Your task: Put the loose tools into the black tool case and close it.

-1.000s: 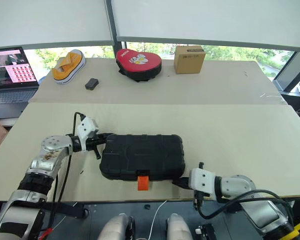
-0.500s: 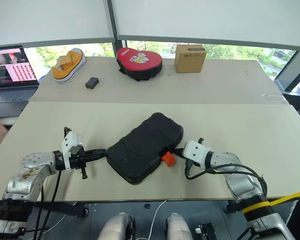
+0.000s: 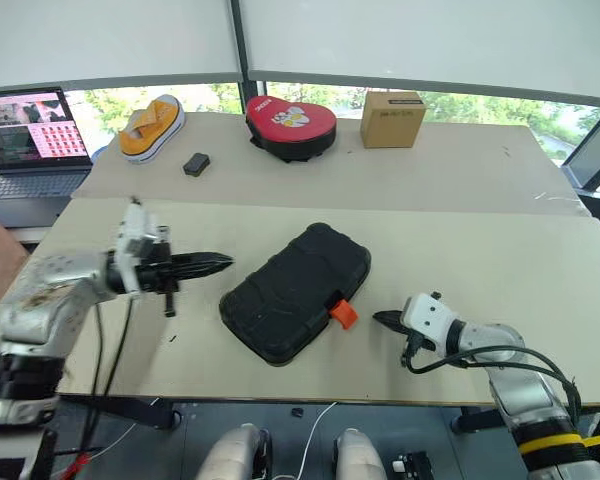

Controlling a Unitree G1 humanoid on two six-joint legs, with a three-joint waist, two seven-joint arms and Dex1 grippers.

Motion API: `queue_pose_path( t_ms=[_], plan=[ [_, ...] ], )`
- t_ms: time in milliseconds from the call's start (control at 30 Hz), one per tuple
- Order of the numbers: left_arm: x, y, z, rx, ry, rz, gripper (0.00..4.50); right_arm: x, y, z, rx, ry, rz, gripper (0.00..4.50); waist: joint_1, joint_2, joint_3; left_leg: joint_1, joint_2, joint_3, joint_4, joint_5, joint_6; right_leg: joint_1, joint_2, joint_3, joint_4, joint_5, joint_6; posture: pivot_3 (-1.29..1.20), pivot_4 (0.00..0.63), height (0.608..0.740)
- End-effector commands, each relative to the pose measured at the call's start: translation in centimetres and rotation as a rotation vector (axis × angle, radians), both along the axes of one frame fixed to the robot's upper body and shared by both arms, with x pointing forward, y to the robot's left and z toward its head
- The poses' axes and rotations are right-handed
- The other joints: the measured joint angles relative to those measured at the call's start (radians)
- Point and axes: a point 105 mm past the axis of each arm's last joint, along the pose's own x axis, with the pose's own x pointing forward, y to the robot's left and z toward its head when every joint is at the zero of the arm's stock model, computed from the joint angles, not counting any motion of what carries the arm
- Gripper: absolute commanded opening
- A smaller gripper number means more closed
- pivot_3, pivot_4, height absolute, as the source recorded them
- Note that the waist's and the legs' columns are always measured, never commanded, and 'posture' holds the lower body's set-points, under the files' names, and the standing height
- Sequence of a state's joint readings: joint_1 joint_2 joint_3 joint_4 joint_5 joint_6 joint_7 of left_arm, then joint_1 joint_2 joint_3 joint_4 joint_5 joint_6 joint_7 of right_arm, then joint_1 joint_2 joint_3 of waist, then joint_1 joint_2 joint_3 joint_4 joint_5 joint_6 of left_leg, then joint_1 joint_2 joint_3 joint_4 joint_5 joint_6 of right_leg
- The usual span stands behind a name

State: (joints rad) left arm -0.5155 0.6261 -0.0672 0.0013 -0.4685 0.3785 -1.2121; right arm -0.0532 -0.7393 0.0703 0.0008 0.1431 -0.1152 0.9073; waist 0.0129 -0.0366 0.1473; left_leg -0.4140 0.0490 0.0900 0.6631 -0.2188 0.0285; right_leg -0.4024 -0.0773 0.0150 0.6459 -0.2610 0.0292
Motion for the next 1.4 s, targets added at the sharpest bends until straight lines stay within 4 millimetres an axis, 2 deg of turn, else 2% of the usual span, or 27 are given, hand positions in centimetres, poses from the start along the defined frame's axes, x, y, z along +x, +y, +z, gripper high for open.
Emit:
queue_pose_path(
  t_ms=[33, 167, 200, 300, 367, 467, 633, 1000, 1133, 1267, 1400],
  plan=[
    [1.5, -2.8, -1.4, 0.088, -0.051, -0.039, 0.1, -1.0, 0.3, 0.6, 0.028, 0.008, 0.006, 0.0, -0.004, 0.0, 0.0, 0.0, 0.0, 0.0, 0.0, 0.0, 0.0, 0.0, 0.0, 0.0, 0.0, 0.0, 0.0, 0.0, 0.15, 0.74],
    [2.7, -5.7, -3.4, 0.15, -0.054, -0.069, 0.1, -1.1, 1.2, 1.4, 0.076, -0.008, -0.007, 0.0, -0.013, 0.0, 0.0, 0.0, 0.0, 0.0, 0.0, 0.0, 0.0, -0.001, 0.002, 0.001, 0.0, 0.0, 0.0, 0.0, 0.15, 0.74],
    [2.8, -5.9, -4.6, 0.193, -0.008, -0.054, 0.1, -1.1, 1.4, 1.5, 0.082, -0.009, -0.01, 0.0, -0.013, 0.0, 0.0, -0.001, 0.0, -0.001, 0.0, 0.0, 0.0, -0.002, 0.002, 0.001, 0.0, 0.0, 0.0, 0.0, 0.15, 0.74],
    [2.5, -5.0, -9.1, 0.359, 0.064, -0.044, 0.1, -1.2, 1.8, 1.8, 0.098, -0.012, -0.009, 0.0, -0.01, 0.003, -0.003, 0.0, 0.0, -0.002, 0.0, 0.0, 0.0, 0.0, 0.001, 0.001, 0.0, 0.0, 0.0, 0.0, 0.15, 0.74],
    [2.1, -4.5, -10.8, 0.401, 0.108, -0.04, 0.1, -1.2, 2.1, 2.0, 0.11, -0.015, -0.011, 0.0, -0.009, 0.006, -0.007, 0.004, 0.0, -0.002, 0.0, 0.0, 0.0, 0.004, 0.001, 0.001, -0.001, 0.0, 0.0, 0.0, 0.15, 0.74],
    [1.4, -5.0, -10.9, 0.339, 0.145, -0.02, 0.1, -0.9, 3.1, 2.3, 0.132, -0.025, -0.003, 0.0, -0.012, 0.01, -0.015, 0.016, 0.0, -0.002, -0.002, -0.002, 0.002, 0.016, 0.001, 0.0, -0.004, -0.001, 0.0, 0.0, 0.15, 0.74],
    [0.7, -4.3, -11.3, 0.336, 0.17, 0.0, 0.1, -0.5, 3.9, 2.1, 0.132, -0.011, 0.015, 0.0, -0.013, 0.014, -0.027, 0.016, 0.0, -0.003, -0.002, -0.002, 0.002, 0.016, 0.001, 0.001, -0.004, -0.002, 0.0, 0.0, 0.15, 0.74],
    [0.8, -3.1, -11.5, 0.336, 0.184, 0.062, 0.1, 0.4, 5.9, 2.1, 0.152, -0.019, 0.073, 0.0, -0.022, 0.014, -0.033, 0.017, 0.001, -0.004, -0.003, -0.002, 0.003, 0.016, 0.001, 0.001, -0.004, -0.003, -0.002, 0.0, 0.15, 0.74],
    [0.8, -3.0, -11.6, 0.336, 0.184, 0.066, 0.1, 0.1, 5.7, 2.1, 0.139, -0.006, 0.082, 0.0, -0.022, 0.013, -0.034, 0.017, 0.001, -0.004, -0.003, -0.003, 0.003, 0.016, 0.001, 0.001, -0.004, -0.003, -0.002, 0.0, 0.15, 0.74],
    [0.7, -2.9, -11.6, 0.338, 0.184, 0.066, 0.1, -0.6, 4.5, 2.4, 0.105, 0.017, 0.08, 0.0, -0.023, 0.014, -0.034, 0.017, 0.001, -0.004, -0.003, -0.003, 0.003, 0.016, 0.001, 0.001, -0.004, -0.003, -0.002, 0.0, 0.15, 0.74],
    [0.6, -2.7, -11.8, 0.34, 0.186, 0.067, 0.1, -0.9, 3.6, 4.3, 0.133, -0.007, 0.071, 0.0, -0.025, 0.014, -0.034, 0.017, 0.001, -0.004, -0.004, -0.003, 0.003, 0.016, 0.001, 0.001, -0.004, -0.003, -0.002, 0.0, 0.15, 0.74]
  ],
)
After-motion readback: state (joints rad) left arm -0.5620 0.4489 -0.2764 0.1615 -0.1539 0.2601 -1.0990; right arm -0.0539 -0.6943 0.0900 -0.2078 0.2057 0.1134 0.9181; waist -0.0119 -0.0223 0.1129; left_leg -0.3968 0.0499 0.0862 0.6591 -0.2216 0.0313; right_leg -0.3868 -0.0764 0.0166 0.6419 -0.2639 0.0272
